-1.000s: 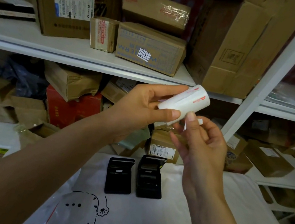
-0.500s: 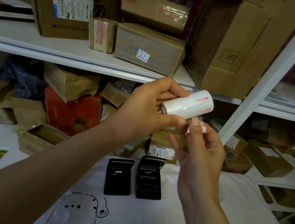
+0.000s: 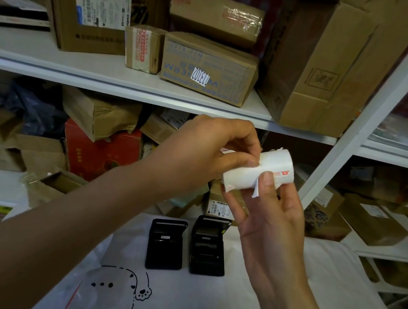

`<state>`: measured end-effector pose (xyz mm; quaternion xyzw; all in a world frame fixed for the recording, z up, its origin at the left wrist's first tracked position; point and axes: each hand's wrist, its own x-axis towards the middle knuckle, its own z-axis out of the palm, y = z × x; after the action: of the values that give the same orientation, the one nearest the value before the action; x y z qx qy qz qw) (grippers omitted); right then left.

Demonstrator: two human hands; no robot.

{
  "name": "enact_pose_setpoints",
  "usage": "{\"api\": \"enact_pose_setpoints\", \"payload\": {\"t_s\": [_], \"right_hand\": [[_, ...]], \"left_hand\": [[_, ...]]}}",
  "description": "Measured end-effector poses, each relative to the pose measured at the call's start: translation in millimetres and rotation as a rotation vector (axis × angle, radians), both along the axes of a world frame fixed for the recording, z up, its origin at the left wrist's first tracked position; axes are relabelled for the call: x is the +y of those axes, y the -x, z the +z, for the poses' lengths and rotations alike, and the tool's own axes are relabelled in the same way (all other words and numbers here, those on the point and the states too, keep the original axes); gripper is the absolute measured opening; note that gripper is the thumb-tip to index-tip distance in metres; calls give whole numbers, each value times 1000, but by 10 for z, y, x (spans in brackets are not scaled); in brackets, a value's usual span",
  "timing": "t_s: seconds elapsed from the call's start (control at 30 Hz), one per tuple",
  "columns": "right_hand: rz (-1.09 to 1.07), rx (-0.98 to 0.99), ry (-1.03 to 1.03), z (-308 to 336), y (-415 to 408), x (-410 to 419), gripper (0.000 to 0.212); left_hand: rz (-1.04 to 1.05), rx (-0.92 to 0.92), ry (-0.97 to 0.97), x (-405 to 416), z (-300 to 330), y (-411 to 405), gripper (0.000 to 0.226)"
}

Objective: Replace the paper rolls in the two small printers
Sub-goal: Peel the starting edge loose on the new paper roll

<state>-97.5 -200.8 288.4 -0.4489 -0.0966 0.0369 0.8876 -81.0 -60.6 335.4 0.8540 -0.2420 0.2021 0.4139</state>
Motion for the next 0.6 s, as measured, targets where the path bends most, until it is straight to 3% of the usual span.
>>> {"api": "enact_pose_setpoints", "payload": {"t_s": [0.13, 0.37, 0.6], "right_hand": [[-37, -26, 23, -4, 7, 9, 45], [-60, -32, -68, 4, -4, -65, 50], [-62, -101, -35, 36, 13, -18, 53]], "left_hand": [[26, -70, -99, -17, -19, 28, 6], [-89, 66, 264, 25, -55, 68, 5], [-26, -50, 220, 24, 2, 74, 13]]}}
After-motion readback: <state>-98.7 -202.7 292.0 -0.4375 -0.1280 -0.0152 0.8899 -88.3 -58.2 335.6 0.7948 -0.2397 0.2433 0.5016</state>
